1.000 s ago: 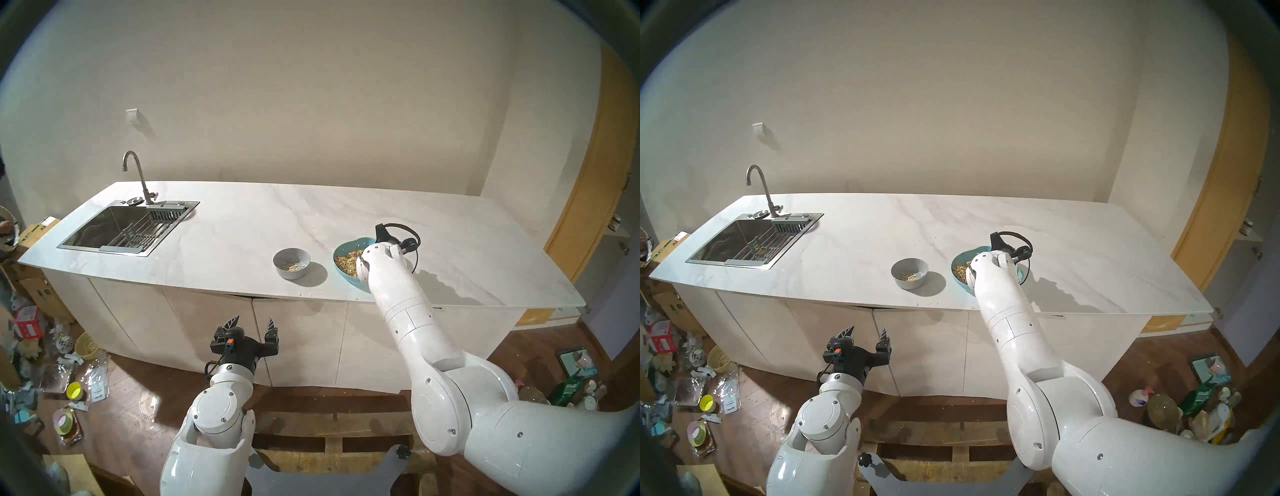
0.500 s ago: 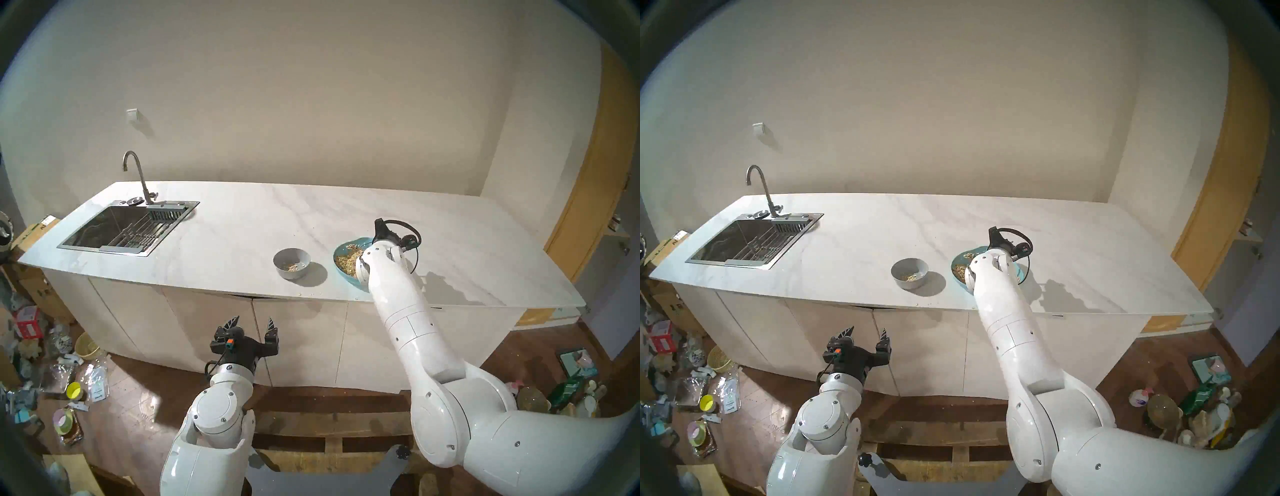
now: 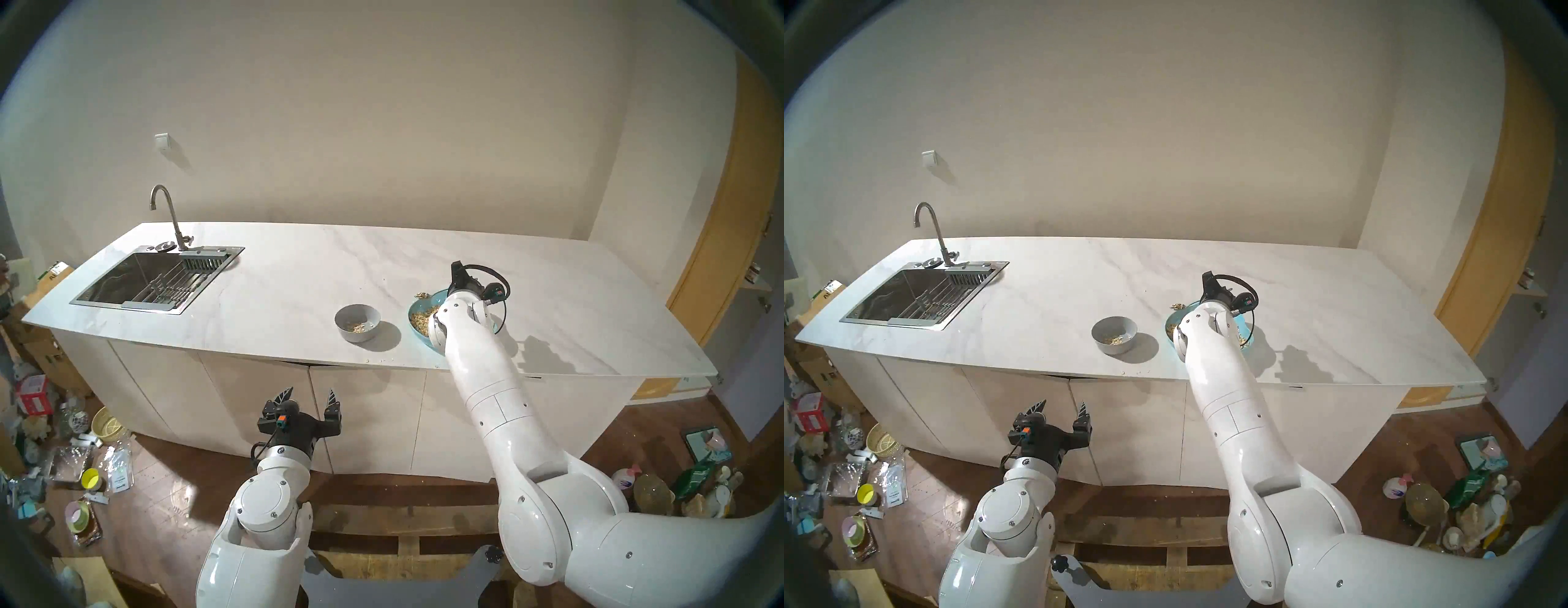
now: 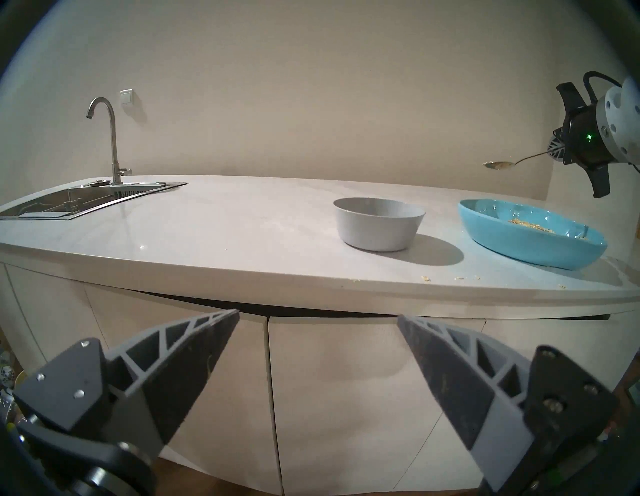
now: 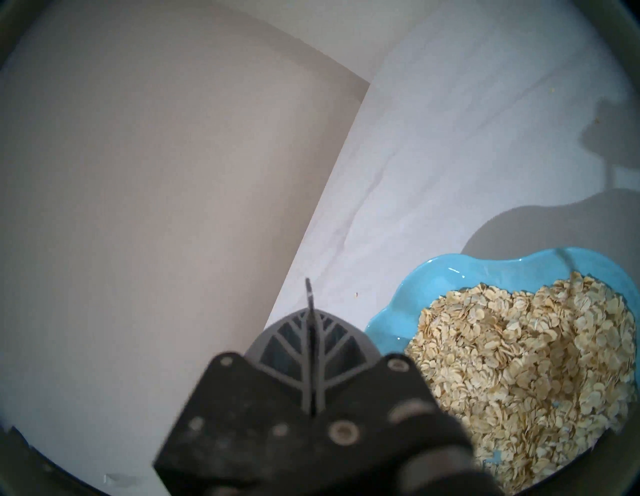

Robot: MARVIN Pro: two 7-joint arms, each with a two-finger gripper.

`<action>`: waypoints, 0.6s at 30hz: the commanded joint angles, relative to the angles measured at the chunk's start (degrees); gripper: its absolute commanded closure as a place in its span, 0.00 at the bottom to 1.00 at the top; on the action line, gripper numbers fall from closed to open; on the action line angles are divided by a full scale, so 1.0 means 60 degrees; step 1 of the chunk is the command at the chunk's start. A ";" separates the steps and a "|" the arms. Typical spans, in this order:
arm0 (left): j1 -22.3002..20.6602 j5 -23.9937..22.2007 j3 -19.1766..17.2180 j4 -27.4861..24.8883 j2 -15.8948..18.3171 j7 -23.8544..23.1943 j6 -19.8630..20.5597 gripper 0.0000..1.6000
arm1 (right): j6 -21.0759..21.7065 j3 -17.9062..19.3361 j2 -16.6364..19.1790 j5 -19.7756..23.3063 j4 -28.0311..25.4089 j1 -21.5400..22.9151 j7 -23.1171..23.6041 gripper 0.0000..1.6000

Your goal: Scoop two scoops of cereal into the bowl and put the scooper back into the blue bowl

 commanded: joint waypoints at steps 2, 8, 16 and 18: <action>-0.0049 -0.0015 0.0025 -0.0249 0.0003 -0.0039 -0.0057 0.00 | -0.0042 -0.0224 -0.0215 -0.0073 -0.0439 0.0087 0.0111 1.00; -0.0049 -0.0016 0.0025 -0.0249 0.0003 -0.0039 -0.0057 0.00 | -0.0050 -0.0428 -0.0312 -0.0129 -0.0472 0.0052 0.0080 1.00; -0.0049 -0.0015 0.0025 -0.0248 0.0003 -0.0038 -0.0058 0.00 | -0.0047 -0.0788 -0.0484 -0.0237 -0.0441 0.0045 0.0028 1.00; -0.0048 -0.0016 0.0025 -0.0249 0.0003 -0.0039 -0.0057 0.00 | -0.0048 -0.0889 -0.0536 -0.0255 -0.0323 0.0091 0.0033 1.00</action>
